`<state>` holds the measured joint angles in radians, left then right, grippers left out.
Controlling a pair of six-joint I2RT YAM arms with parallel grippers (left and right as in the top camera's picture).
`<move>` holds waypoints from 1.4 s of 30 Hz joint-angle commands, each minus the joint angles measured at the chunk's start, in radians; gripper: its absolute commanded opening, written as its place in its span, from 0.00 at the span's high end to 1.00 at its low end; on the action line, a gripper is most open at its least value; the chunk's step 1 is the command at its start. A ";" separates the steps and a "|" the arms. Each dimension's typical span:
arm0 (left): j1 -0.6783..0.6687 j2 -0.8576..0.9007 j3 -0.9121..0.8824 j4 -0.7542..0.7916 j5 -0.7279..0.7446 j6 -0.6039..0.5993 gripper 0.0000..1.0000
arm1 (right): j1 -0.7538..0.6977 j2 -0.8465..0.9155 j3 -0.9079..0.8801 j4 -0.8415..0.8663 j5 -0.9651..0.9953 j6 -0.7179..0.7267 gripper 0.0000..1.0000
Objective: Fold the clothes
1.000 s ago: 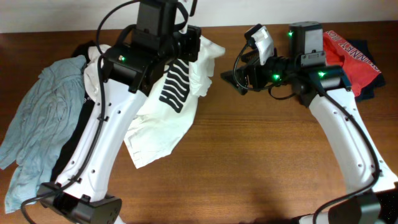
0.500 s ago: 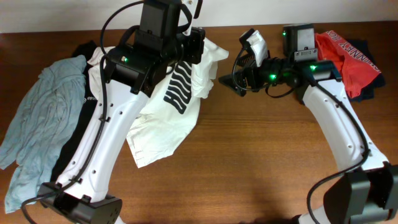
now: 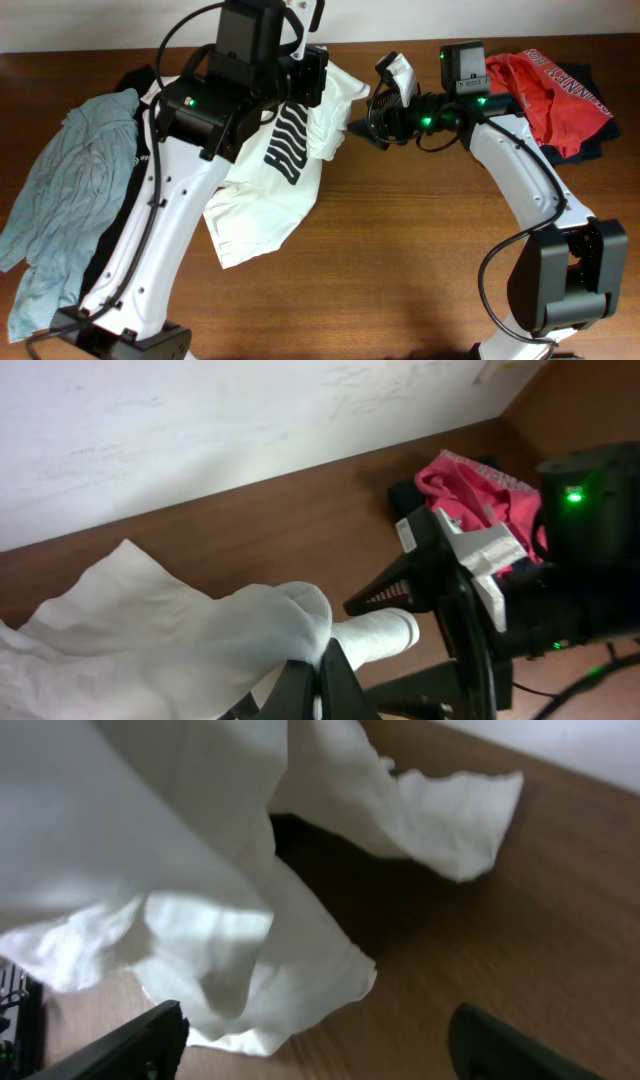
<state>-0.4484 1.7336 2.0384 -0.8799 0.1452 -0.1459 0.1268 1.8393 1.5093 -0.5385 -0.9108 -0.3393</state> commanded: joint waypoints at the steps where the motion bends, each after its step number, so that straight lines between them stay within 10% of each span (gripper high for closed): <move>1: 0.001 -0.043 0.021 -0.004 0.052 0.002 0.99 | -0.002 0.000 0.019 0.023 -0.063 -0.004 0.14; 14: 0.001 -0.043 0.021 -0.019 0.080 0.002 0.99 | 0.038 0.000 0.019 0.083 -0.148 0.000 0.34; 23: 0.003 -0.044 0.021 -0.020 0.082 0.009 0.99 | 0.029 0.000 0.019 0.089 -0.053 0.029 0.96; 35: 0.036 -0.043 0.021 -0.095 -0.139 0.102 0.79 | -0.114 -0.004 0.164 0.022 -0.046 0.093 0.96; 42: 0.047 -0.043 0.020 -0.132 -0.251 0.127 0.87 | -0.105 -0.004 0.285 -0.052 -0.046 0.082 0.96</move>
<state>-0.4107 1.7203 2.0388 -1.0046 -0.0364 -0.0601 0.0093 1.8397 1.7401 -0.5758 -0.9474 -0.2615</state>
